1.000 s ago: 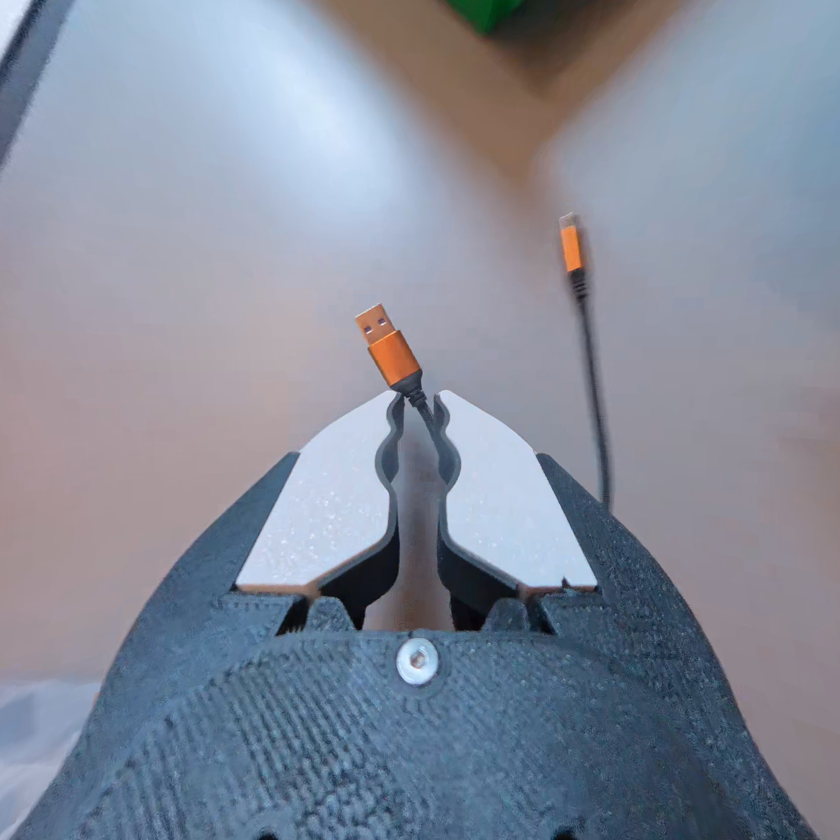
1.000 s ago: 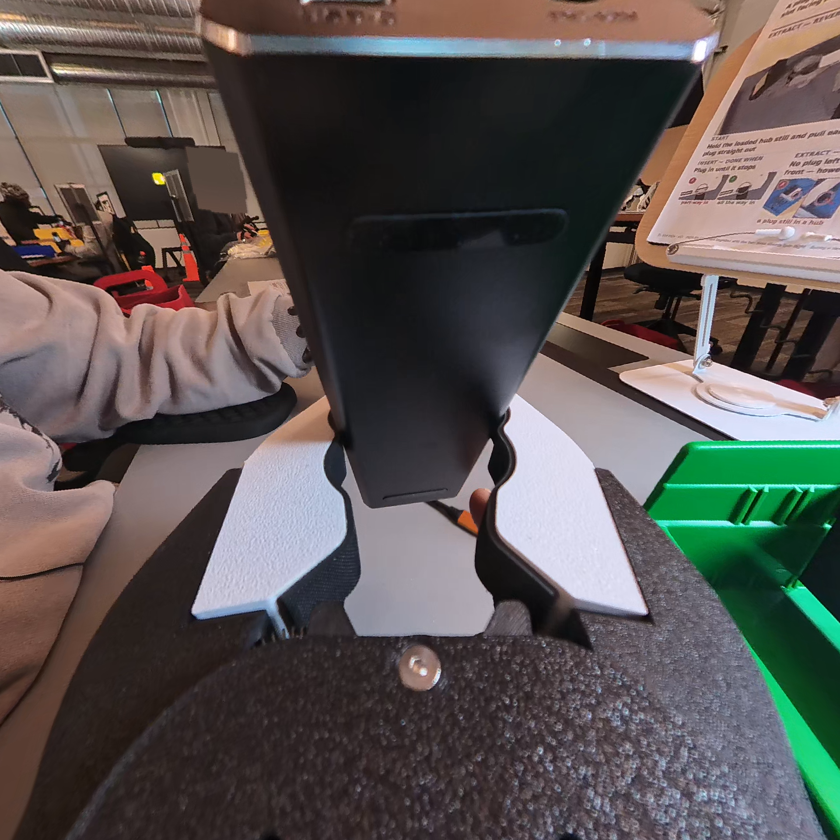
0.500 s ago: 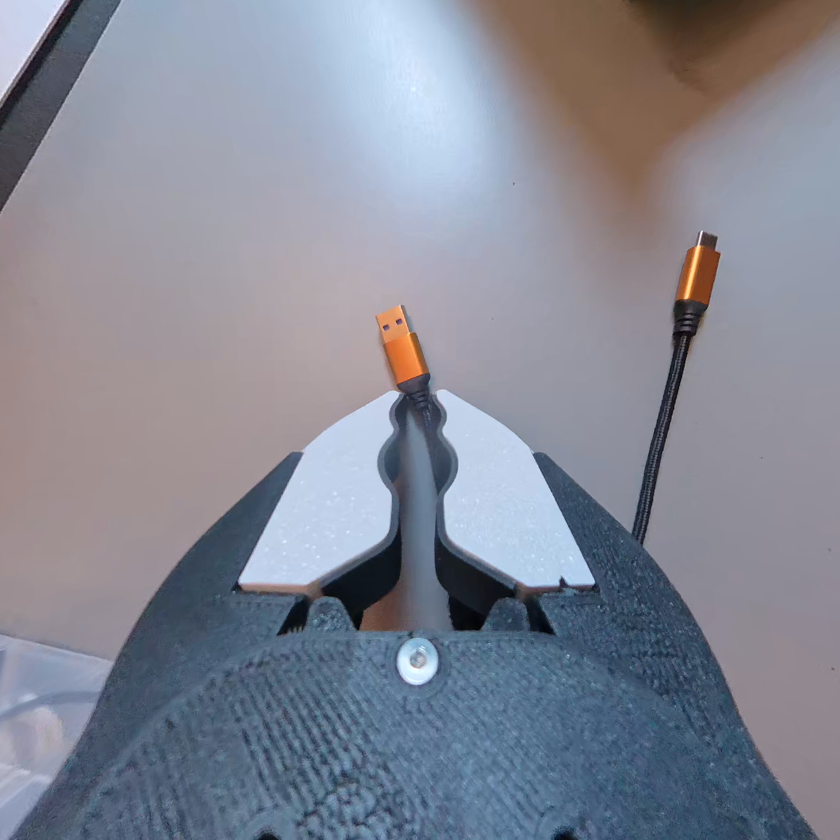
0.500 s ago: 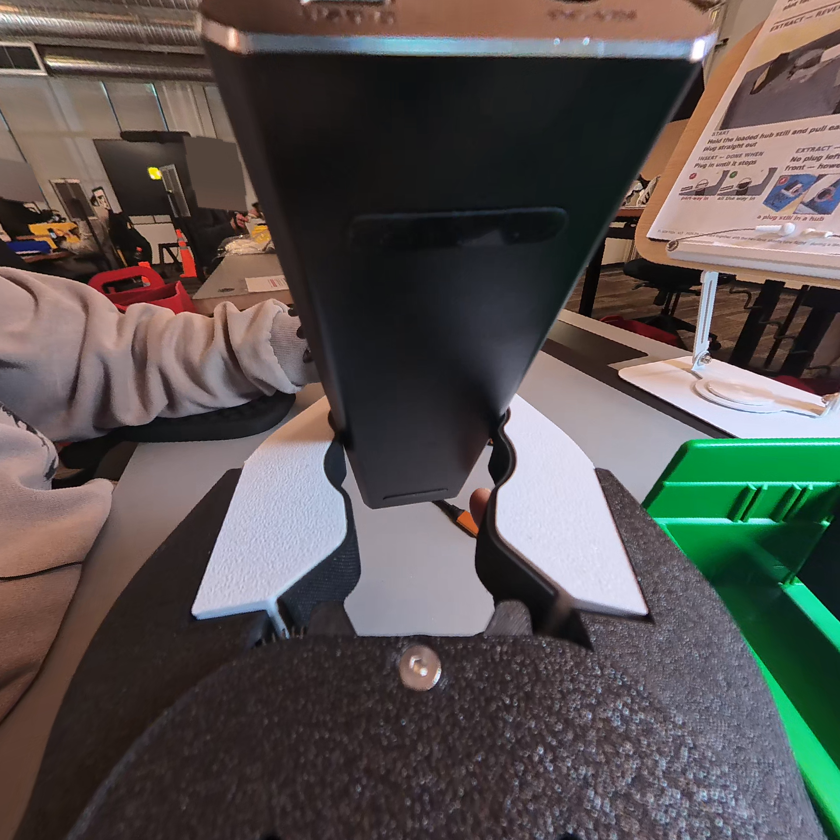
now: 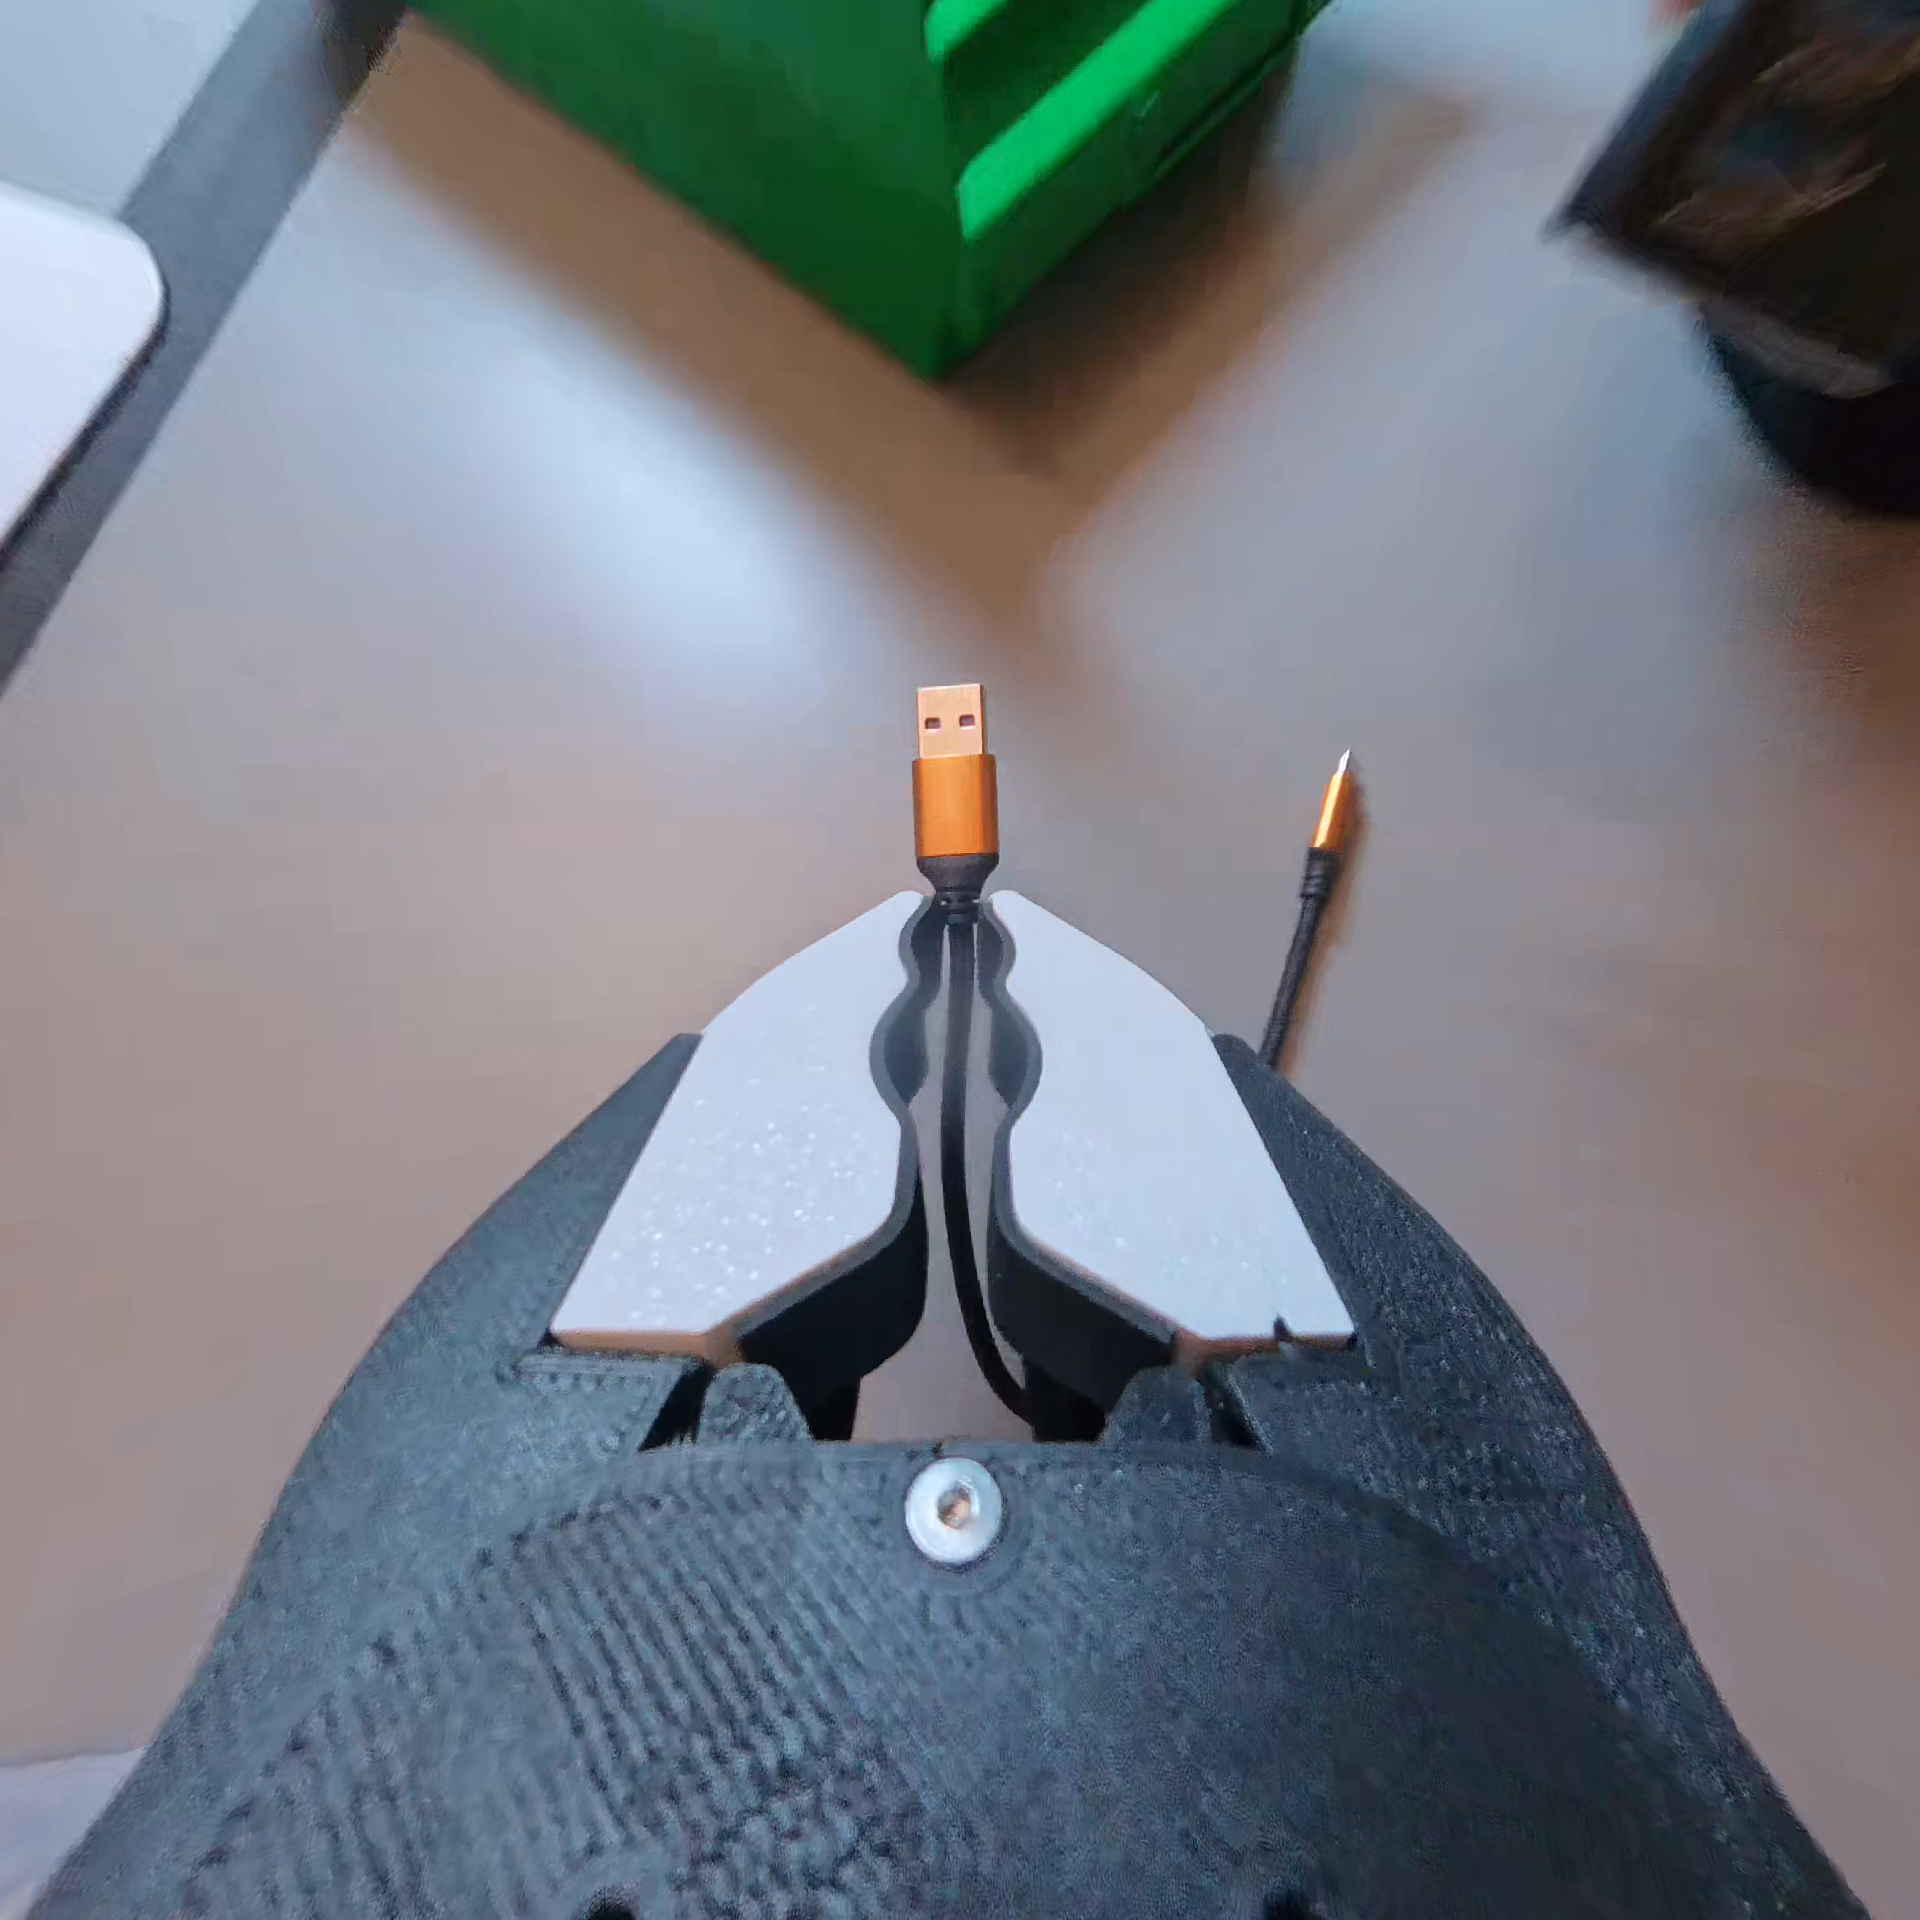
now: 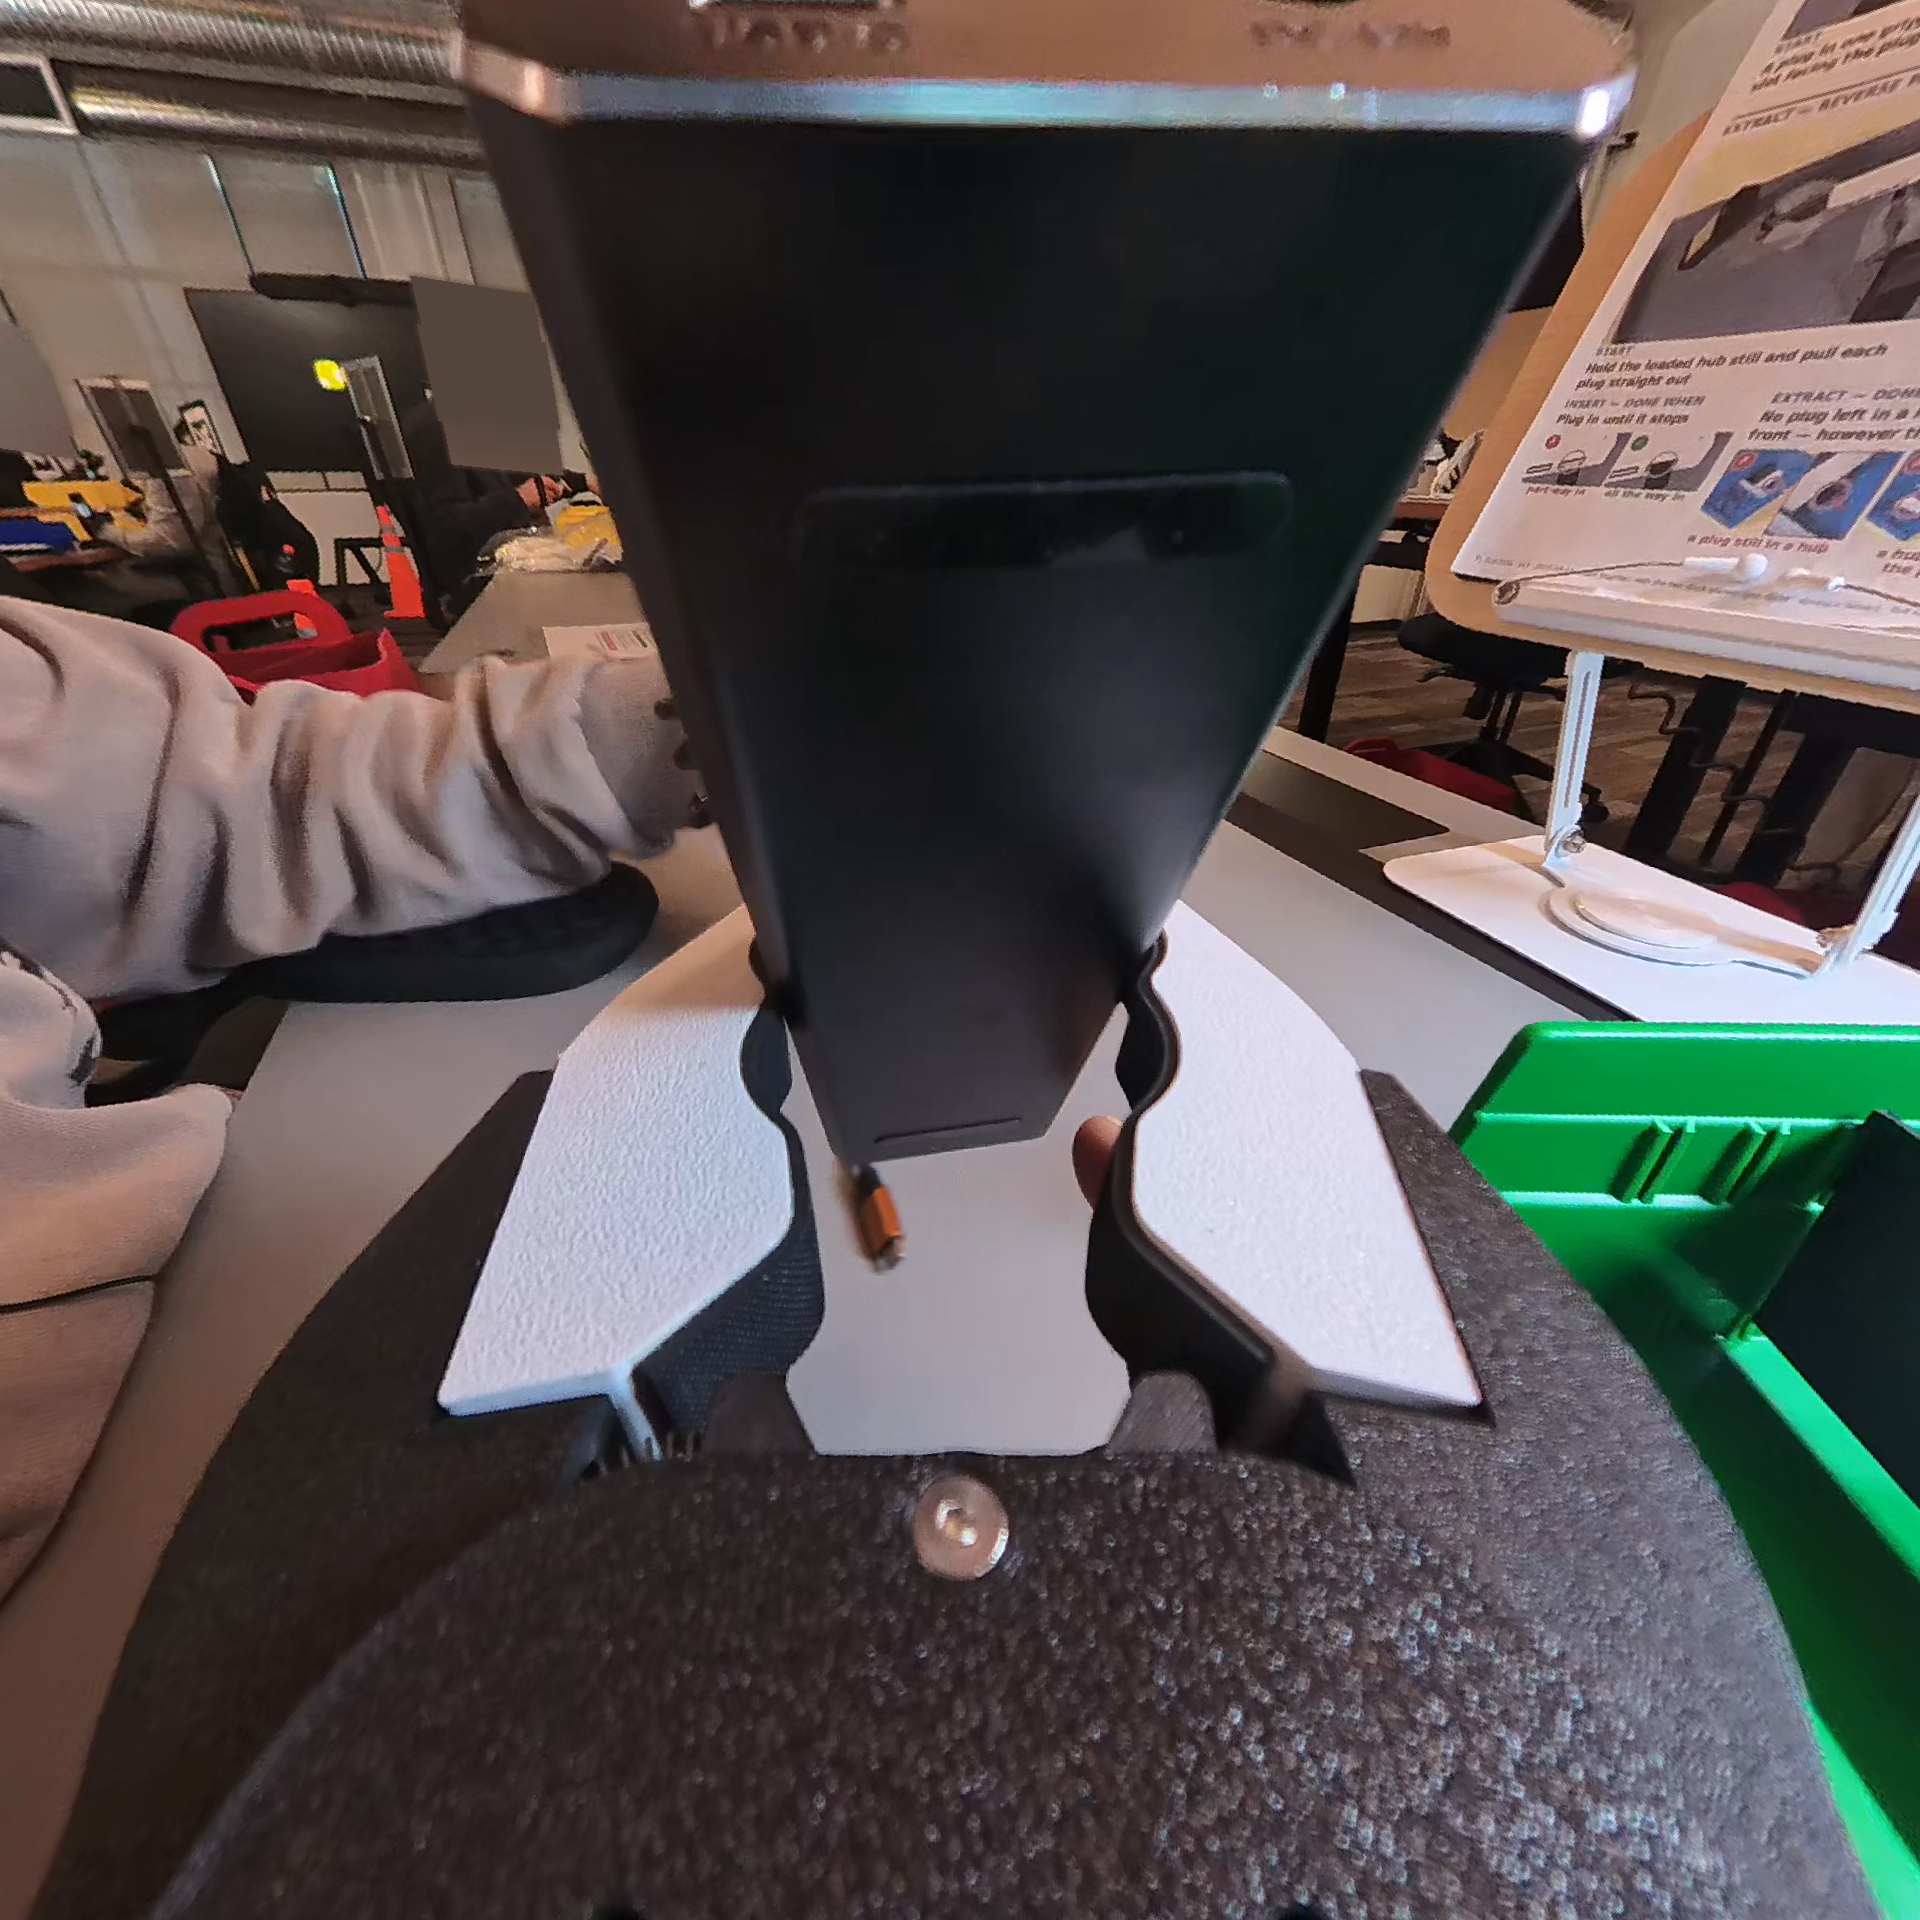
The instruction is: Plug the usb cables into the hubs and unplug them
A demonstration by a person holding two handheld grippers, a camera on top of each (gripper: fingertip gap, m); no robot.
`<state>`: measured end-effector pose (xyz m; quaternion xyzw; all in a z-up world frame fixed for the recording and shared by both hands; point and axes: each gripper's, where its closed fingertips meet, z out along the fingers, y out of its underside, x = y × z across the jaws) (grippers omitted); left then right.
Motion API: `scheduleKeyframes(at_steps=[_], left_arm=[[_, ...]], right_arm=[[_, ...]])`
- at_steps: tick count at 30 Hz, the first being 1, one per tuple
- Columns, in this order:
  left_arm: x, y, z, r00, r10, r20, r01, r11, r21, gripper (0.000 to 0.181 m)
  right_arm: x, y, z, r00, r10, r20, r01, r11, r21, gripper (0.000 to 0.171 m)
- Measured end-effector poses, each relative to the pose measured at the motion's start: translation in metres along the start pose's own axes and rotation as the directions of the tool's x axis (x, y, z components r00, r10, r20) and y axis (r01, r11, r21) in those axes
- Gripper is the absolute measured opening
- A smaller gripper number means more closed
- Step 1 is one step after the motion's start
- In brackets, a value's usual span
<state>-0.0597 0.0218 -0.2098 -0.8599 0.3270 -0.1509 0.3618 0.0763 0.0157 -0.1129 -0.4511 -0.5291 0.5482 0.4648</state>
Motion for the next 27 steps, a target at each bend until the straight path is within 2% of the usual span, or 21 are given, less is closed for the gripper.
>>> scheduleKeyframes(at_steps=[1,6,9,14,18,23,27], left_arm=[[0.006,-0.009,-0.012,1.0,0.018,-0.014,-0.018,1.0,0.025,0.007],[0.028,-0.052,-0.082,0.987,0.157,0.042,-0.16,0.982,0.101,0.007],[0.068,-0.066,-0.101,0.954,0.297,0.048,-0.299,0.952,0.066,0.007],[0.122,-0.061,-0.069,0.879,0.476,0.0,-0.473,0.874,-0.114,0.007],[0.122,-0.053,-0.04,0.87,0.492,-0.011,-0.484,0.85,-0.207,0.007],[0.118,-0.049,-0.029,0.861,0.509,-0.006,-0.493,0.832,-0.254,0.007],[0.122,-0.051,-0.029,0.865,0.501,-0.016,-0.49,0.84,-0.232,0.007]], right_arm=[[0.001,0.002,0.0,1.0,-0.01,-0.002,0.01,1.0,-0.01,0.061],[-0.007,0.021,0.007,0.994,-0.11,0.029,0.112,0.988,-0.11,0.061],[-0.021,0.036,0.014,0.979,-0.186,0.078,0.198,0.964,-0.18,0.061],[-0.036,0.055,0.025,0.957,-0.254,0.139,0.283,0.923,-0.26,0.061],[-0.043,0.062,0.027,0.943,-0.291,0.161,0.327,0.899,-0.292,0.061],[-0.044,0.069,0.029,0.938,-0.301,0.173,0.342,0.884,-0.319,0.061],[-0.04,0.071,0.03,0.936,-0.315,0.156,0.35,0.875,-0.334,0.061]])
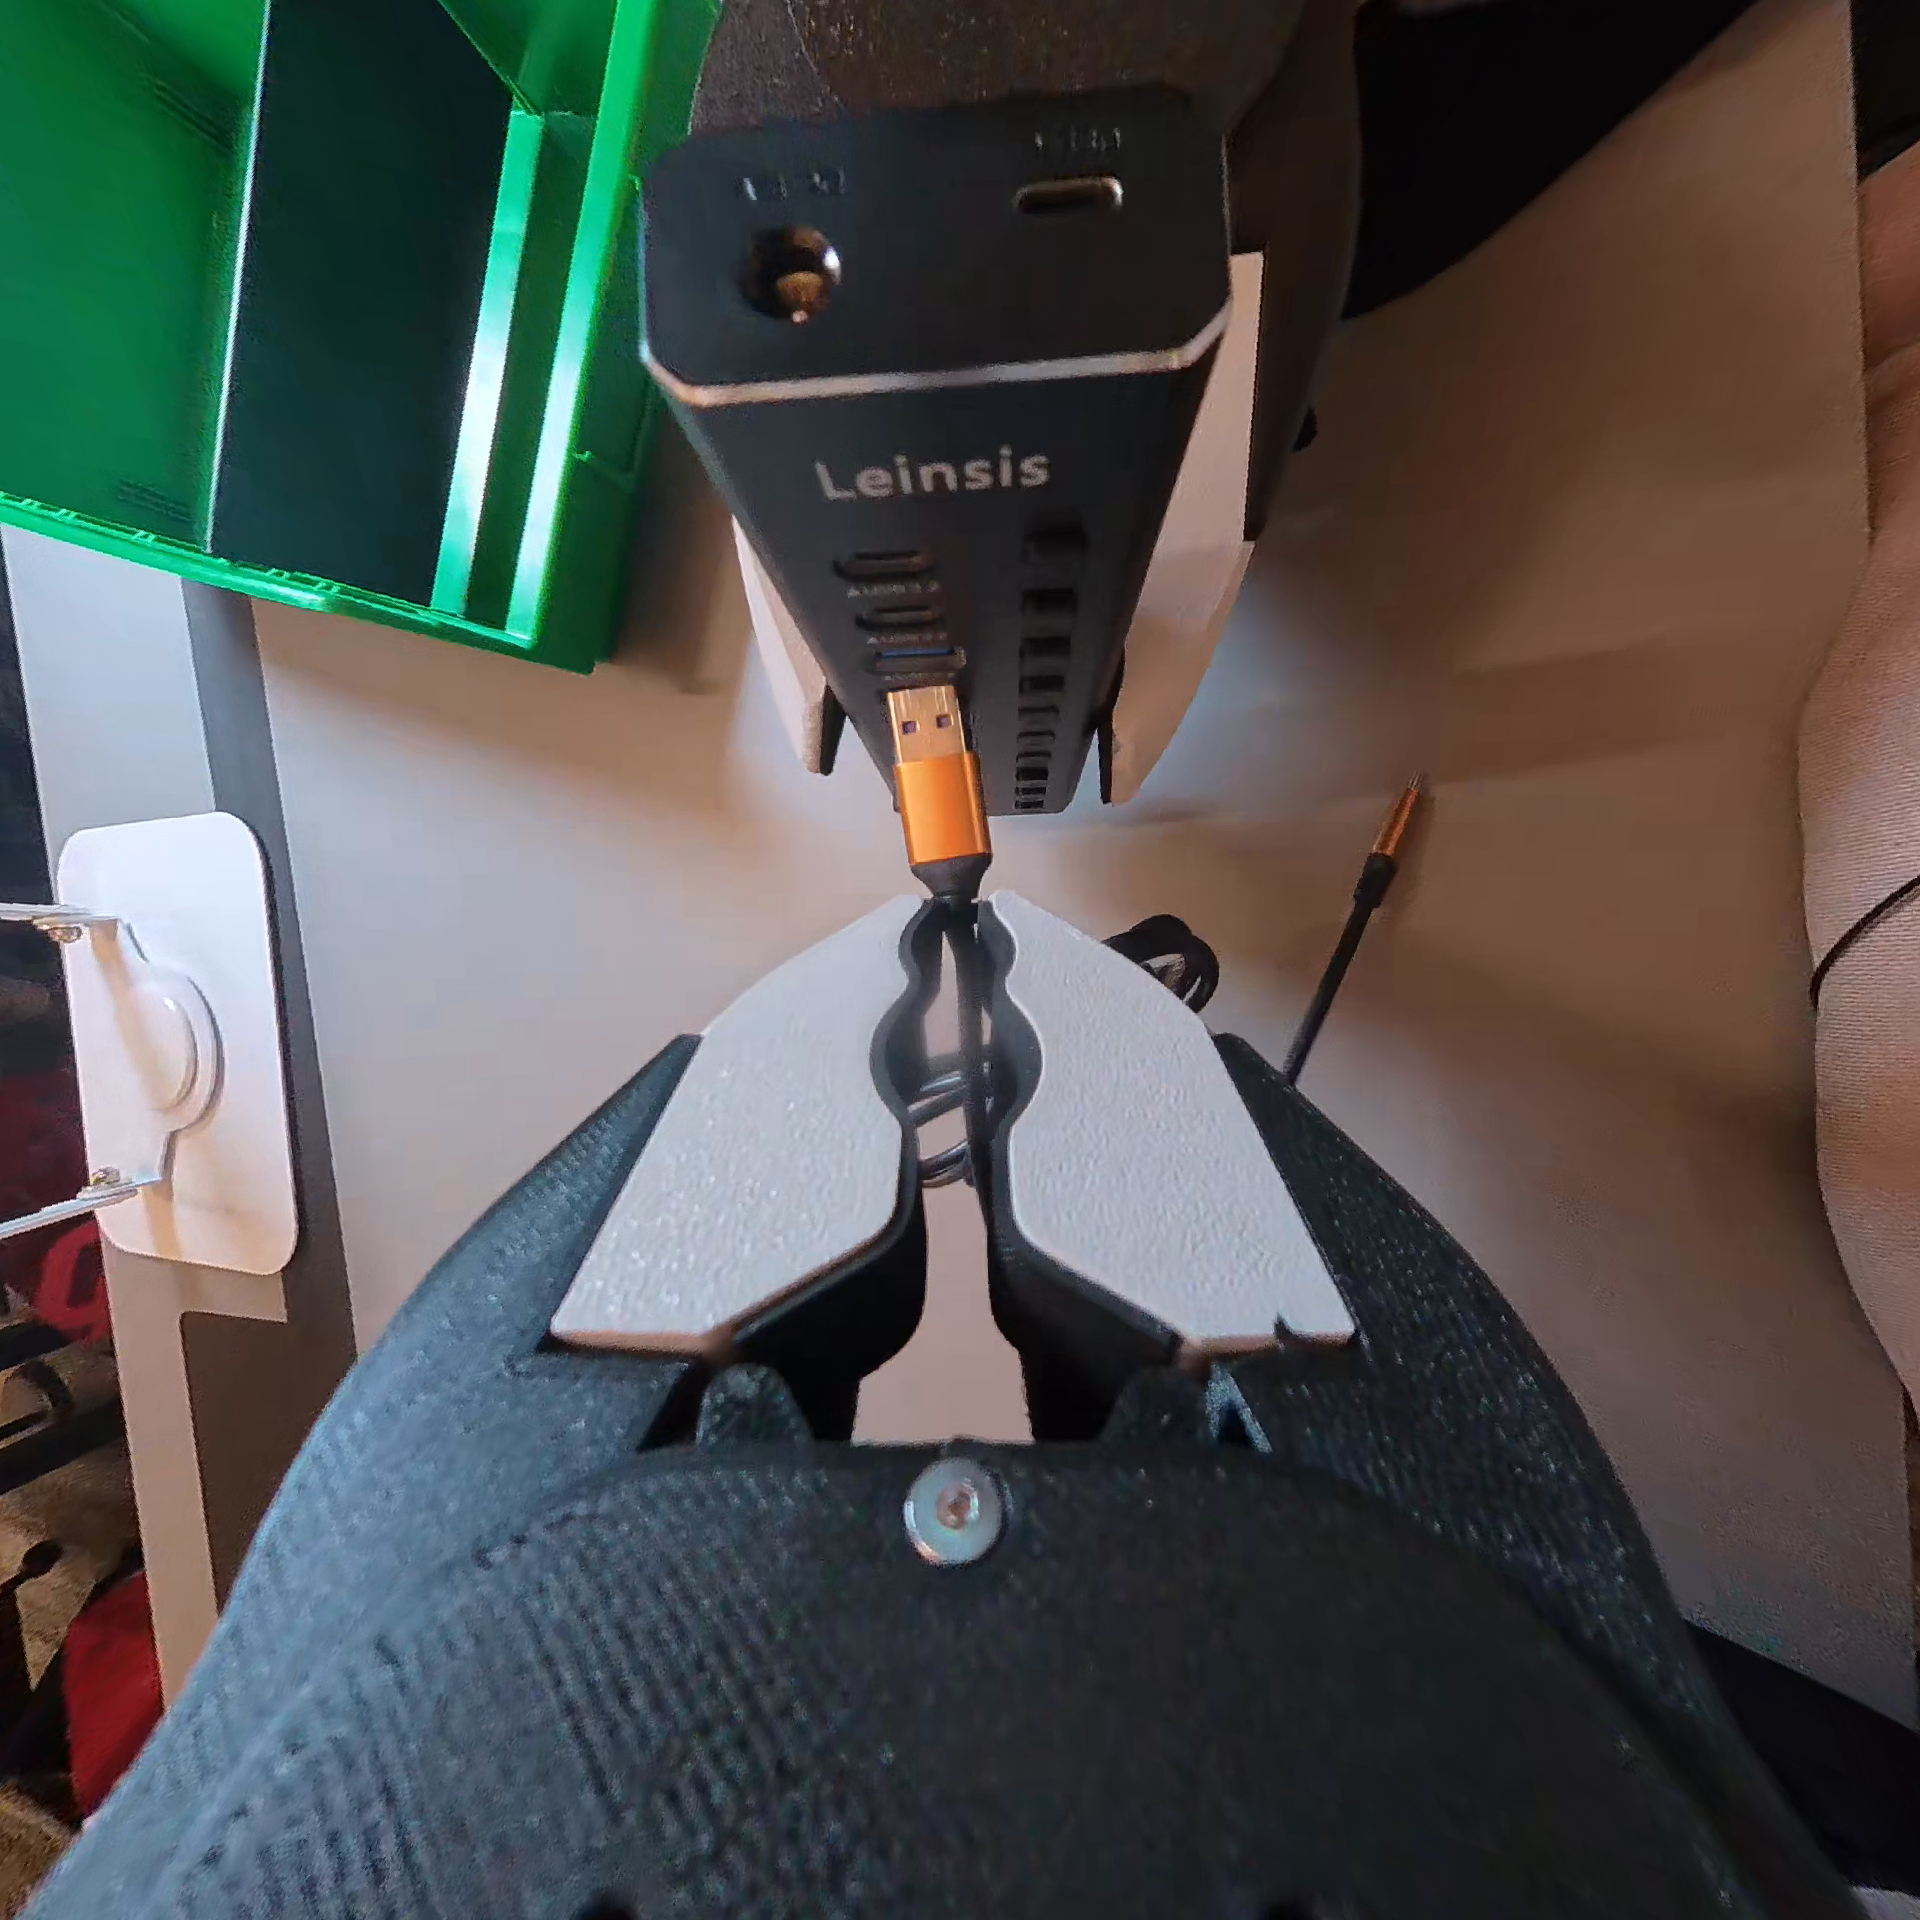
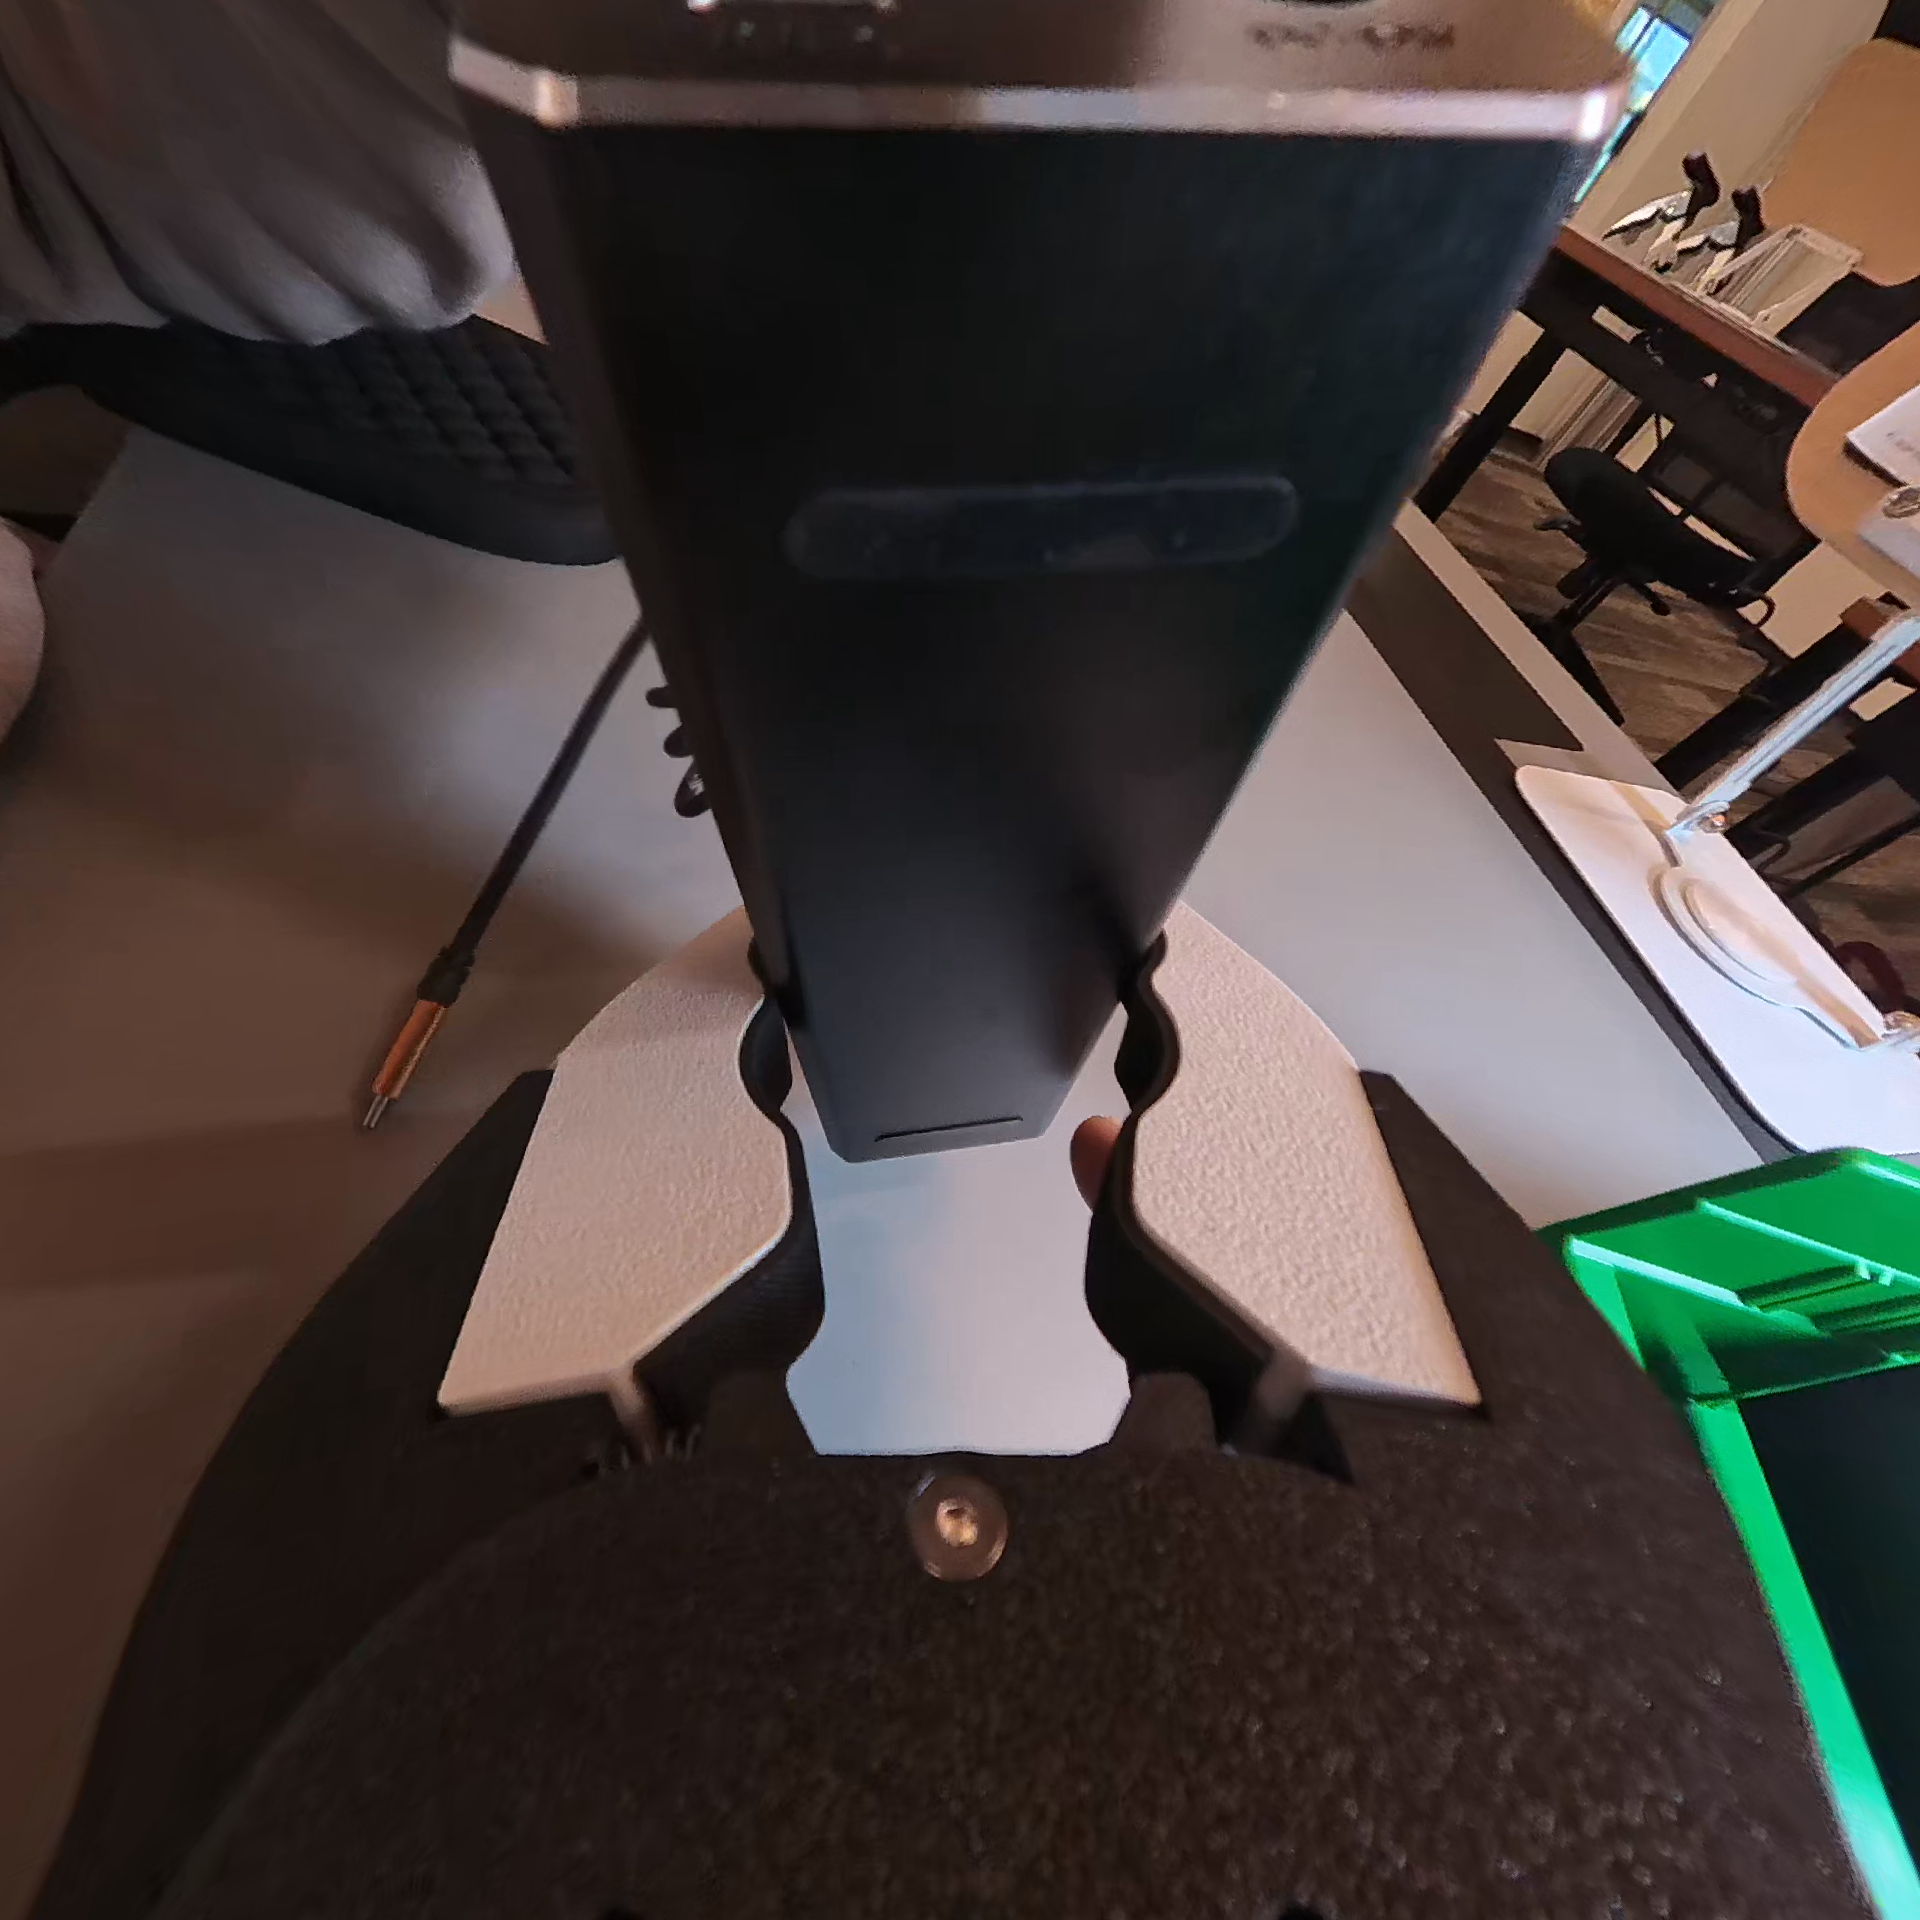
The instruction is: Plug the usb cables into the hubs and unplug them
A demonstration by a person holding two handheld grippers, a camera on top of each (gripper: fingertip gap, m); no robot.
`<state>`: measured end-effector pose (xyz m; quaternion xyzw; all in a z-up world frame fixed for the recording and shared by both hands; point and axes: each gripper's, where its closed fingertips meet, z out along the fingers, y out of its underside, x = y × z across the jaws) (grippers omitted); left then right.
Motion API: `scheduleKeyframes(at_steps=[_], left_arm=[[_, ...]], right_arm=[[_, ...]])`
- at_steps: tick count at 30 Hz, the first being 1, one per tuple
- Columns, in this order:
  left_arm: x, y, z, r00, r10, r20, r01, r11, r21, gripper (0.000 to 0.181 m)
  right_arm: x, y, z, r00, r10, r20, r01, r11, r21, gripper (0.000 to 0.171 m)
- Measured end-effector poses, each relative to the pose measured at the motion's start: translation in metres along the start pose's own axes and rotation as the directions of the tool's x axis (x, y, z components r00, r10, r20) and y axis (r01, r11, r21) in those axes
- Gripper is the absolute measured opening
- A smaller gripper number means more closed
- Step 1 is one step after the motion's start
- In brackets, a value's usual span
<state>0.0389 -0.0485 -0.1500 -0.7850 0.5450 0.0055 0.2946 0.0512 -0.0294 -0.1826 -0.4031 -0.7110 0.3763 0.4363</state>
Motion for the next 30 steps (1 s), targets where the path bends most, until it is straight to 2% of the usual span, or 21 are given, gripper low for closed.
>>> scheduleKeyframes(at_steps=[6,11,15,19,23,28,30], left_arm=[[0.0,0.002,0.002,1.0,0.021,0.01,-0.021,1.0,-0.021,0.007],[-0.001,-0.006,-0.004,0.999,0.036,0.001,-0.036,0.998,0.051,0.007],[0.007,-0.008,-0.004,0.997,0.067,-0.036,-0.064,0.995,0.075,0.006],[0.004,-0.005,0.0,0.997,0.076,-0.019,-0.074,0.995,0.063,0.007],[0.003,-0.014,-0.002,0.998,0.055,-0.026,-0.05,0.988,0.149,0.007],[0.007,-0.015,0.006,0.997,0.071,-0.034,-0.065,0.989,0.133,0.007],[0.011,-0.029,0.002,0.997,0.049,-0.065,-0.033,0.974,0.226,0.007]], right_arm=[[-0.001,0.006,0.002,0.999,-0.048,-0.017,0.046,0.997,-0.059,0.061],[-0.003,0.006,0.001,0.998,-0.062,-0.014,0.061,0.996,-0.07,0.061],[-0.008,0.016,0.004,0.995,-0.1,0.005,0.099,0.986,-0.135,0.061],[-0.01,0.003,0.002,0.999,-0.034,0.026,0.035,0.999,-0.039,0.061],[-0.008,0.002,-0.003,1.0,-0.021,0.023,0.022,0.999,-0.035,0.061],[-0.01,0.014,0.002,0.997,-0.075,0.008,0.076,0.989,-0.127,0.061],[-0.011,0.02,0.005,0.996,-0.09,0.009,0.09,0.983,-0.161,0.065]])
